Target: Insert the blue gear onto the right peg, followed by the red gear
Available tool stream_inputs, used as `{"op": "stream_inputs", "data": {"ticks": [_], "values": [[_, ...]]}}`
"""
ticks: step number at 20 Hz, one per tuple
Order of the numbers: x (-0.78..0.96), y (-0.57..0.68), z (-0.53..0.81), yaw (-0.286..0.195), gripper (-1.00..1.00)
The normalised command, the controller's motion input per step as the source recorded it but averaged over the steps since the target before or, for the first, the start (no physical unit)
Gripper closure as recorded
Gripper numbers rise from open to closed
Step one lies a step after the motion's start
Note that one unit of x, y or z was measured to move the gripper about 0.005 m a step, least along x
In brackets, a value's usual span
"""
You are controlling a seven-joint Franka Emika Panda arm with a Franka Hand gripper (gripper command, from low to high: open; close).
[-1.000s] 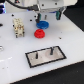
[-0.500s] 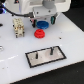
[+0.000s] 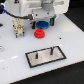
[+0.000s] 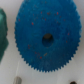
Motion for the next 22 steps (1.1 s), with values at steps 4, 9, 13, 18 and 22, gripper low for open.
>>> {"op": "stream_inputs", "data": {"ticks": [4, 9, 13, 18, 22], "values": [[-0.12, 0.0, -0.01, 0.0, 1.0], [0.06, 0.01, 0.34, 0.0, 1.0], [0.34, -0.01, 0.52, 0.0, 1.0], [0.63, -0.13, 0.5, 0.0, 1.0], [0.75, -0.17, 0.52, 0.0, 1.0]]}}
